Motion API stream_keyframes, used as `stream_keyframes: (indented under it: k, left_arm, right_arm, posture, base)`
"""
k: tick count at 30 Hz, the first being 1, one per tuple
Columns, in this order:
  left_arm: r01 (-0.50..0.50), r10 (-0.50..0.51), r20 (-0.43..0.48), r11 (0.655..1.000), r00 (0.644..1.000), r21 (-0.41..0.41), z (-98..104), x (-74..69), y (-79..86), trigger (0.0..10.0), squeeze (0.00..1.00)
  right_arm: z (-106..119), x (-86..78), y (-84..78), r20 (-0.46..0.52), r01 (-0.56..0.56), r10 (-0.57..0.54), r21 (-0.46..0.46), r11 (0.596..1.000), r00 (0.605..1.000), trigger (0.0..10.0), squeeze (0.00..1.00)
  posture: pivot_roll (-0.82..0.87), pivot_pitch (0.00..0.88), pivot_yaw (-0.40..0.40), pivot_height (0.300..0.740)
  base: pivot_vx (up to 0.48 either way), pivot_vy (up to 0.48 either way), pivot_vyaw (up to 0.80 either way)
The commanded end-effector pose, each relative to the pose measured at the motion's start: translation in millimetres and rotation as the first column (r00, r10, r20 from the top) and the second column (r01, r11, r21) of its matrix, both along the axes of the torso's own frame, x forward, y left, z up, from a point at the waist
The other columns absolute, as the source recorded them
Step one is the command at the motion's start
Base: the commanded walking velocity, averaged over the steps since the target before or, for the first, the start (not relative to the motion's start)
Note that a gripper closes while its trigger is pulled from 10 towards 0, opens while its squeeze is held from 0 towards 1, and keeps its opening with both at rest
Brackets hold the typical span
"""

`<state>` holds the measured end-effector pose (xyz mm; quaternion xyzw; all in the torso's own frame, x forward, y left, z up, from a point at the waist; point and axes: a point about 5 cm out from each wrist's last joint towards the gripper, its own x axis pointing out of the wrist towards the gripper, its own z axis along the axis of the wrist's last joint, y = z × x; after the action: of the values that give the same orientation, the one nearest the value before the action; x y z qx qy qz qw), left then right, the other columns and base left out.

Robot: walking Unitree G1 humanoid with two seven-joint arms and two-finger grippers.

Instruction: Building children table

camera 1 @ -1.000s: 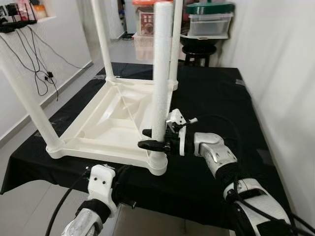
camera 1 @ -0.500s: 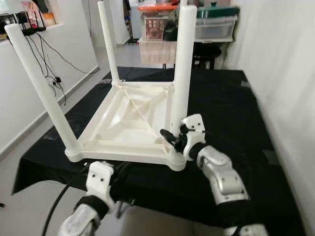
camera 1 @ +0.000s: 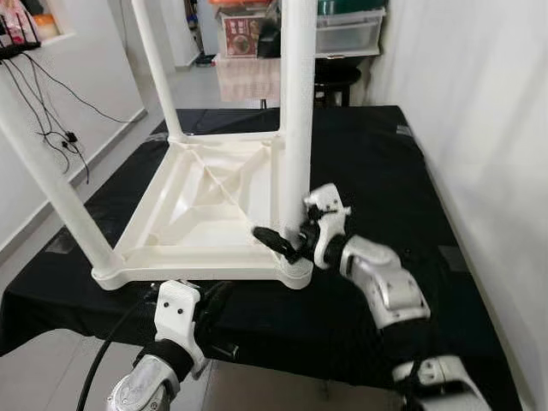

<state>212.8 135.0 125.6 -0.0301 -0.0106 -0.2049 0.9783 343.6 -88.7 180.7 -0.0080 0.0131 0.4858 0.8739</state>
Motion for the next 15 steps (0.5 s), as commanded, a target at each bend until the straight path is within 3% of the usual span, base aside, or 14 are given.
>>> stream_keyframes:
  k: [1,4,9,10,12,13,15]
  left_arm:
    - [-0.001,0.001,-0.026,1.000,1.000,0.008,-4.5,1.0,1.3,10.0,0.00]
    - [0.000,0.000,-0.029,1.000,1.000,0.005,-5.0,1.5,0.5,10.0,0.00]
    - [0.000,0.000,-0.032,1.000,0.999,0.005,-5.7,2.1,-0.5,10.0,0.00]
    - [0.000,0.001,-0.034,1.000,0.999,0.004,-6.4,2.2,-1.1,10.0,0.00]
    - [0.000,0.001,-0.034,1.000,0.999,0.004,-6.6,2.2,-1.1,10.0,0.00]
    - [0.000,0.000,-0.035,1.000,0.999,0.003,-6.8,2.1,-1.6,10.0,0.00]
    - [0.000,0.000,-0.036,1.000,0.999,0.002,-7.0,2.0,-1.8,10.0,0.00]
  right_arm:
    - [4.5,-1.0,11.0,0.019,-0.208,0.208,-0.026,0.978,0.978,10.0,0.00]
    - [7.5,8.7,10.9,0.012,-0.294,0.295,-0.052,0.954,0.956,10.0,0.00]
    - [8.4,14.1,13.6,-0.015,-0.326,0.326,-0.038,0.944,0.945,10.0,0.00]
    - [6.1,14.8,15.7,-0.034,-0.356,0.355,-0.036,0.934,0.934,2.1,0.00]
    - [5.5,14.7,16.1,-0.038,-0.363,0.361,-0.036,0.931,0.932,2.1,0.00]
    - [3.6,15.1,15.4,-0.050,-0.369,0.367,-0.037,0.929,0.929,0.0,0.00]
    - [2.4,15.3,14.8,-0.057,-0.371,0.369,-0.037,0.928,0.928,0.0,0.00]
  posture:
    - [0.00,0.001,0.035,0.740]
    - [0.01,0.000,0.032,0.740]
    - [0.02,0.000,0.030,0.740]
    - [0.02,0.000,0.030,0.740]
    - [0.02,0.000,0.030,0.740]
    - [0.02,0.000,0.030,0.740]
    - [0.02,0.000,0.030,0.740]
  base:
    - [0.000,0.000,0.00]
    - [0.000,0.000,0.00]
    - [0.000,0.000,0.00]
    - [0.000,0.000,0.00]
    - [0.000,0.000,0.00]
    - [0.000,0.000,0.00]
    - [0.000,0.000,0.00]
